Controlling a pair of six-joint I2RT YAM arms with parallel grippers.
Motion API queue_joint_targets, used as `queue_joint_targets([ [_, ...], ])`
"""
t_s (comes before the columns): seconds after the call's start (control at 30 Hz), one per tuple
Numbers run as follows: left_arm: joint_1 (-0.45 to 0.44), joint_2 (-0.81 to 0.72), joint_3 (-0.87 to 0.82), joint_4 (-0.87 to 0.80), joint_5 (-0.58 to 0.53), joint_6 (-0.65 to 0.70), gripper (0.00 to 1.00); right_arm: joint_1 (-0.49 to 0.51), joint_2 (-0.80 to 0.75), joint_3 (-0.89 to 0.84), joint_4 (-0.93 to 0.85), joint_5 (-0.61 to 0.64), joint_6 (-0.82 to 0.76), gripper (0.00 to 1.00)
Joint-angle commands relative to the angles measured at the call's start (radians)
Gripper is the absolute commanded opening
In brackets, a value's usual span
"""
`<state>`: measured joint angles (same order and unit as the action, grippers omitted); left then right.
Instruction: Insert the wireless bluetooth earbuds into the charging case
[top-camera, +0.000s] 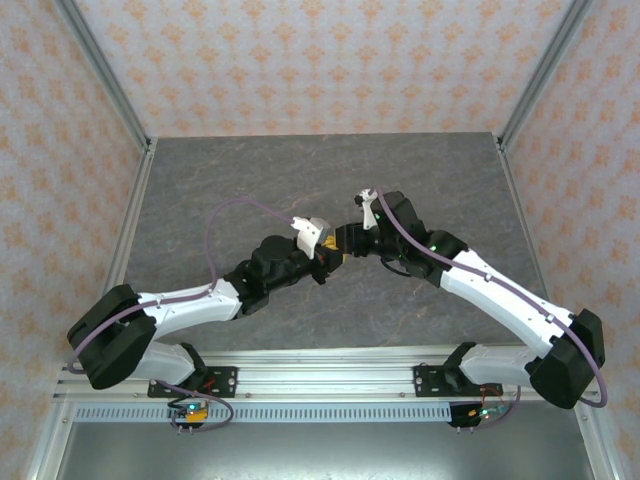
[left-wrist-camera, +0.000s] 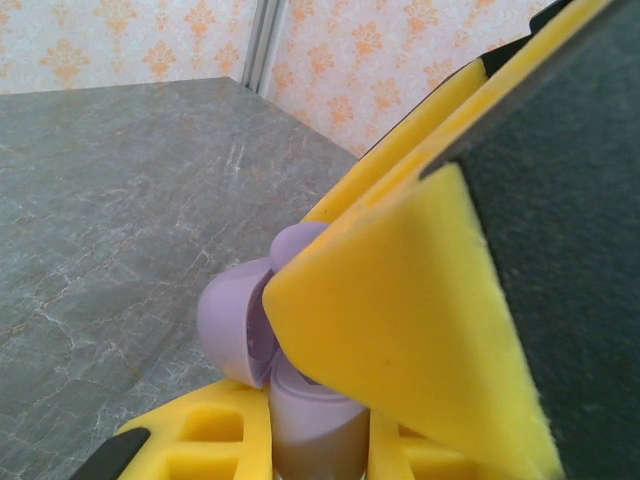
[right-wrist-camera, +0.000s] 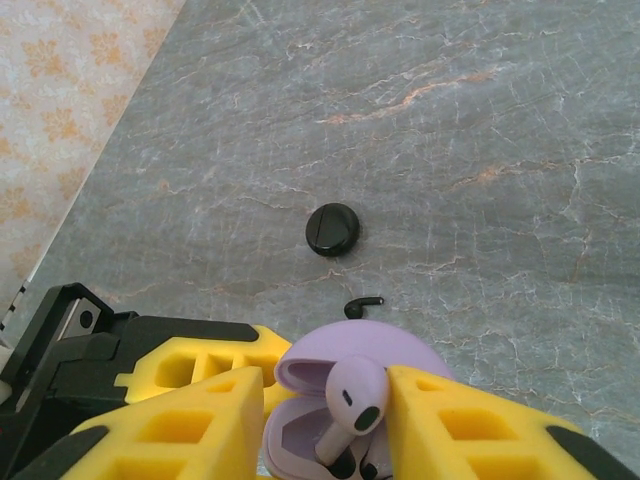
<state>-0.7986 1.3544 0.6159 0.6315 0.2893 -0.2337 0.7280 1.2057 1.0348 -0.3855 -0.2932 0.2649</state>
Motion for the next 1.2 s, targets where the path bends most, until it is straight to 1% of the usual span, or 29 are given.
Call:
queue_joint_targets([
  [0.0,-0.001,-0.043,0.039,0.057,0.001,0.028,0.06,0.005,-0.004,0.021,-0.050,-0.009,-0.001,0.39],
  [0.1,-0.001,-0.044,0.034,0.060,0.001,0.038,0.06,0.005,-0.016,0.019,-0.047,-0.015,-0.001,0.40],
  [0.3,-0.001,-0.047,0.018,0.087,0.007,0.055,0.06,0.005,-0.017,0.015,-0.045,-0.025,-0.004,0.41],
  [0.37,-0.001,-0.048,0.010,0.098,0.016,0.065,0.06,0.005,-0.047,0.013,-0.046,-0.011,-0.003,0.40],
  [0.43,-0.001,-0.055,0.001,0.106,0.019,0.075,0.06,0.006,-0.051,0.013,-0.046,-0.003,-0.003,0.38],
  [0.57,-0.001,-0.064,-0.007,0.105,0.022,0.089,0.06,0.005,-0.055,0.011,-0.044,0.009,-0.001,0.30],
  [0.7,-0.001,-0.069,-0.012,0.103,0.031,0.096,0.06,0.005,-0.054,0.012,-0.044,0.008,-0.003,0.26],
  [0.9,-0.002,-0.068,-0.010,0.096,0.038,0.103,0.06,0.005,-0.057,0.016,-0.052,0.016,-0.010,0.17],
  [1.03,-0.002,-0.067,-0.010,0.096,0.046,0.104,0.06,0.005,-0.064,0.015,-0.059,0.024,-0.022,0.13],
  [1.17,-0.001,-0.068,-0.007,0.095,0.044,0.098,0.06,0.007,-0.075,0.011,-0.062,0.019,-0.039,0.12],
])
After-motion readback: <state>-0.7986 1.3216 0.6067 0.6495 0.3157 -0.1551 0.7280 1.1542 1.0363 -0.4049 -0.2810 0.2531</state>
